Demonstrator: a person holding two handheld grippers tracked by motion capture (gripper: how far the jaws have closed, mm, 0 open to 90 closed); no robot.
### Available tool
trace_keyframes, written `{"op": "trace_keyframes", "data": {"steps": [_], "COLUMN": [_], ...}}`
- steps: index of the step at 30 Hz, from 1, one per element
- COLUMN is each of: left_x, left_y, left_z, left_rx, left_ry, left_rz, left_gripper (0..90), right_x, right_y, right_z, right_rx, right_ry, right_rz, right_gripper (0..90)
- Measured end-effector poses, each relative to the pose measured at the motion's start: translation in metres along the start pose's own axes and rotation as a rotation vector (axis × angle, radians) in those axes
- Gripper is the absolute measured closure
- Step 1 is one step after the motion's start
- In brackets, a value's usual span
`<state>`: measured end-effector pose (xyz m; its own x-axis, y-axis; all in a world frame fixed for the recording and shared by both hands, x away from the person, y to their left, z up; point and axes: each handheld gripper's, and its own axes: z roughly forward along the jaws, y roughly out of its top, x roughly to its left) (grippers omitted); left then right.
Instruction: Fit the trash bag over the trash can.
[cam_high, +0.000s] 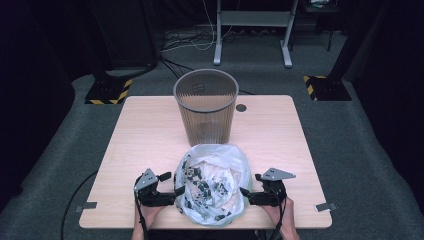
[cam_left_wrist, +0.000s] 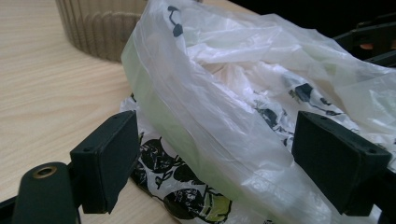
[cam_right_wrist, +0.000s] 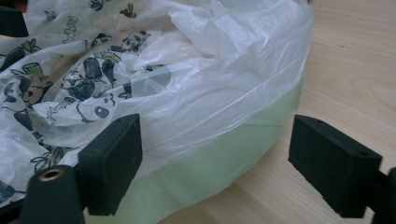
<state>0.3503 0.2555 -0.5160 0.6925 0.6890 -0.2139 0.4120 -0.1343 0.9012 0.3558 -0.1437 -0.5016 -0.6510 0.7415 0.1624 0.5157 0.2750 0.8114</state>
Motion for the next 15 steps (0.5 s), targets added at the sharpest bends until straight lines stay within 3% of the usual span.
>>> {"op": "trace_keyframes", "data": {"steps": [5,10,15], "left_x": [0.003,0.003,0.001], "left_y": [0.002,0.002,0.002], "left_z": [0.007,0.013,0.017], "left_rx": [0.037,0.078,0.117], "left_ry": [-0.019,0.030,0.076], "left_rz": [-0.024,-0.033,-0.031], "left_gripper": [19.0,32.2,50.8], "right_x": [0.001,0.002,0.002], "right_y": [0.005,0.007,0.007], "right_z": [0.013,0.020,0.023], "right_rx": [0.043,0.064,0.079], "right_ry": [-0.002,-0.024,-0.042], "right_rz": [0.023,0.024,0.030], "right_gripper": [16.9,34.7,55.0]}}
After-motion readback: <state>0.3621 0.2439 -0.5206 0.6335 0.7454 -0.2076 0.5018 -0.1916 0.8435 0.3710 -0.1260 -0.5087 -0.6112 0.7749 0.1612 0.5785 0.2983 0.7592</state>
